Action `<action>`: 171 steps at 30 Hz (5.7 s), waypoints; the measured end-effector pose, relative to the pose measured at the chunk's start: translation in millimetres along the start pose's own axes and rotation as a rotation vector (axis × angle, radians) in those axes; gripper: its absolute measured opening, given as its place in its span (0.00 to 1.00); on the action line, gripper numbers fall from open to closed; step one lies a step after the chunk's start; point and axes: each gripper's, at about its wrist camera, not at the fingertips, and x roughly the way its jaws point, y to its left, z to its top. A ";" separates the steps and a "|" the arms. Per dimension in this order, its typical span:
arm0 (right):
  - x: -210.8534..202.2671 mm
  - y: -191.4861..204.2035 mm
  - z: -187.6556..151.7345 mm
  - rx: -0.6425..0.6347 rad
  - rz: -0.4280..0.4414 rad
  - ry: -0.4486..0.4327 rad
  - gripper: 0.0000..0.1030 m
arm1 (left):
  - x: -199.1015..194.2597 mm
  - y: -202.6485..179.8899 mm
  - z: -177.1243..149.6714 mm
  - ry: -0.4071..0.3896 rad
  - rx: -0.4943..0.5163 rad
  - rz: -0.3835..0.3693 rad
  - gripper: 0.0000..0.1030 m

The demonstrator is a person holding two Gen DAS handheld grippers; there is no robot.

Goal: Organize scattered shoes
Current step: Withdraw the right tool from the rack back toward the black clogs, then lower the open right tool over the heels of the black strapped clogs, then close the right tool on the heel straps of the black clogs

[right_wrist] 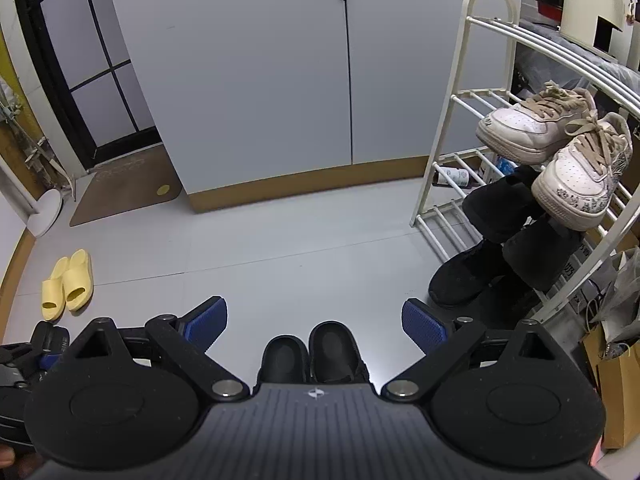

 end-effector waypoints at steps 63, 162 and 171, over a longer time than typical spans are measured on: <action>293.2 17.6 -93.2 -0.270 0.027 0.683 0.72 | 77.8 67.9 8.5 0.144 0.031 0.112 0.96; 396.4 90.9 -125.4 -0.634 0.183 1.059 0.23 | 241.7 174.2 -74.3 0.156 -0.191 -0.026 0.95; 373.5 80.4 -119.4 -0.600 0.191 0.969 0.22 | 243.5 169.6 -72.3 0.157 -0.187 -0.025 0.95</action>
